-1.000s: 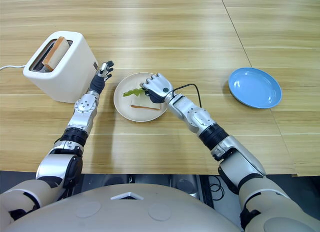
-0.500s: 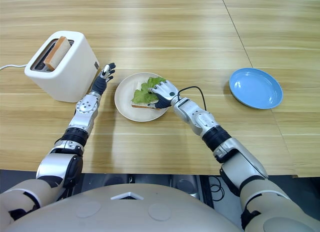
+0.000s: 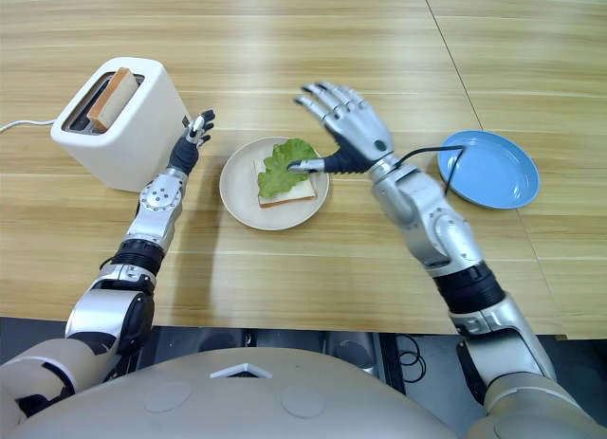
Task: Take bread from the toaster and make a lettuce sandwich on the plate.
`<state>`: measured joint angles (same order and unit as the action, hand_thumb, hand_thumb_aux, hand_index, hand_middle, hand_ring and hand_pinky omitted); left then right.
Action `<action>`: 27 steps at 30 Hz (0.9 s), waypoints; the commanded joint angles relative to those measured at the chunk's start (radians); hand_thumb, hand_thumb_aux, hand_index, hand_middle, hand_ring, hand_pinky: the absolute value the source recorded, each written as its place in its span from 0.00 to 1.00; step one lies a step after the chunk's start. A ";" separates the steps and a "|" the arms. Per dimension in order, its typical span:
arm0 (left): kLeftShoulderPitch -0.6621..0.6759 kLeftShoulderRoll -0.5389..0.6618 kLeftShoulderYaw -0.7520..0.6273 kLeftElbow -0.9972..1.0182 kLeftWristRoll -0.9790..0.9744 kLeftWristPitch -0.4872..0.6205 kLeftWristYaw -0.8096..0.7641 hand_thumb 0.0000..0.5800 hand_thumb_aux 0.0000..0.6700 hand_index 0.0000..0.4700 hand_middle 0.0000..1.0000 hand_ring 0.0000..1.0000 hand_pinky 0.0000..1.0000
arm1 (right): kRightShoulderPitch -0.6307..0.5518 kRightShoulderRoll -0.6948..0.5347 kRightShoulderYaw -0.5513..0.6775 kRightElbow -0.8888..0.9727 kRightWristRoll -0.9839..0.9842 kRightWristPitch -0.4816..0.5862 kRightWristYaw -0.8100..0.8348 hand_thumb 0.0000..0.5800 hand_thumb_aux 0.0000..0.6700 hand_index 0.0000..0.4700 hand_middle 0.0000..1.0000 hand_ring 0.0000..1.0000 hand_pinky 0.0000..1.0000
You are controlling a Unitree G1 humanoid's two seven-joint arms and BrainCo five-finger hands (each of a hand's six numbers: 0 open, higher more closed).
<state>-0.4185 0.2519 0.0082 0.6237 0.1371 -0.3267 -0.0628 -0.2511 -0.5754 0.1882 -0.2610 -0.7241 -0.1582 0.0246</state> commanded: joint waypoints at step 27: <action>0.117 0.453 0.030 -0.470 0.730 0.696 -0.053 0.00 0.00 0.00 0.00 0.00 0.00 | 0.165 0.116 -0.337 0.142 0.603 0.074 0.142 0.00 0.00 0.00 0.00 0.00 0.00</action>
<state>-0.2939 0.6901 0.0450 0.1344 0.8635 0.3489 -0.1204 -0.0919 -0.4641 -0.1295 -0.1179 -0.1412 -0.0993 0.1534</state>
